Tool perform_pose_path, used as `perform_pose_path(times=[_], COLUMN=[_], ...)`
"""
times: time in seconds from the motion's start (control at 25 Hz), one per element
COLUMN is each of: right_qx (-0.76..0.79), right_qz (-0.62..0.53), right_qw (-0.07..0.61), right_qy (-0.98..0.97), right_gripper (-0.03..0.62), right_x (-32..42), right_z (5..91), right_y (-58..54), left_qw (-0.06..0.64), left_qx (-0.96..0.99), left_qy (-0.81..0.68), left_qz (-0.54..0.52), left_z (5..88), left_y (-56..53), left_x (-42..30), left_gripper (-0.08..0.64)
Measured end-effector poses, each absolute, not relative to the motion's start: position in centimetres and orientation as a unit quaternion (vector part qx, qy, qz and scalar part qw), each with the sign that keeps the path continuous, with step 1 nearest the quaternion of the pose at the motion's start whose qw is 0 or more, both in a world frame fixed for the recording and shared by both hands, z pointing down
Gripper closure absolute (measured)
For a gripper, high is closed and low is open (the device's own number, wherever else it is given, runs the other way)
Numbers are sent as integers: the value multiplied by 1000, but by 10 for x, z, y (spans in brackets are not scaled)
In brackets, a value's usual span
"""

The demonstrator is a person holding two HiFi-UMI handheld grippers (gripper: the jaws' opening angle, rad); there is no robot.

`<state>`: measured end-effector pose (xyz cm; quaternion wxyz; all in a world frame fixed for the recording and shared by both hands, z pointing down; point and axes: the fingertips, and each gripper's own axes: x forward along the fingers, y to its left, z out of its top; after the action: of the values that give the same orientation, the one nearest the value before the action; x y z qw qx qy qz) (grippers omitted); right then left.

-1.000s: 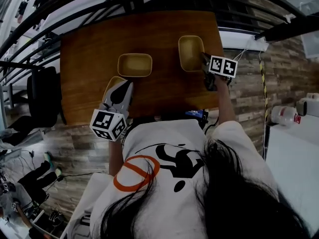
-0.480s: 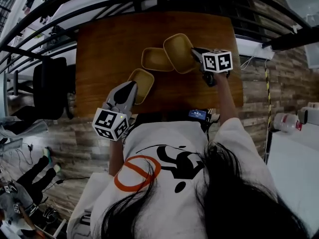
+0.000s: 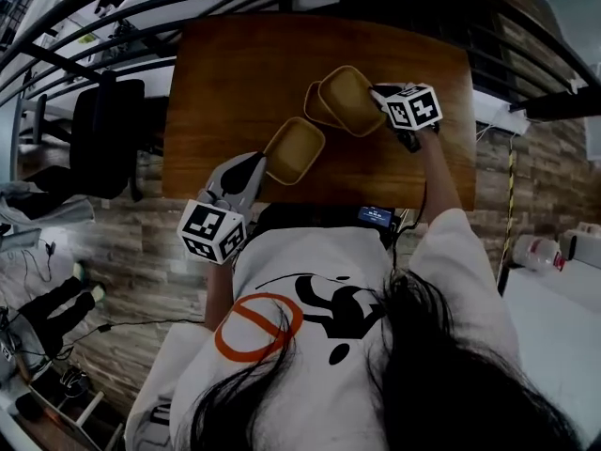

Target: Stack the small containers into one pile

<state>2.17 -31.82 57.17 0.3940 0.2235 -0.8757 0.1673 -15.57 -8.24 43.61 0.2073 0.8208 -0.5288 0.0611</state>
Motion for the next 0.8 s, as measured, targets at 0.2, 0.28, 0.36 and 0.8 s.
perform_pose_path(times=[0.2, 0.28, 0.36, 0.8], right_qx=[152, 116, 81, -21], right_qz=[104, 75, 52, 8], right_qw=[433, 450, 466, 513], right_qy=[-882, -882, -880, -858], right_gripper=[552, 552, 552, 552], right_x=[-2, -11, -21, -45], right_z=[574, 577, 582, 613], right_y=[-325, -325, -323, -315], left_qw=[217, 221, 226, 249], left_qx=[804, 796, 788, 753], left_qy=[-551, -561, -571, -606], left_qz=[53, 52, 50, 53], left_z=[442, 445, 447, 459], left_y=[-74, -72, -70, -59], left_x=[-166, -168, -171, -171], left_gripper=[560, 560, 560, 560])
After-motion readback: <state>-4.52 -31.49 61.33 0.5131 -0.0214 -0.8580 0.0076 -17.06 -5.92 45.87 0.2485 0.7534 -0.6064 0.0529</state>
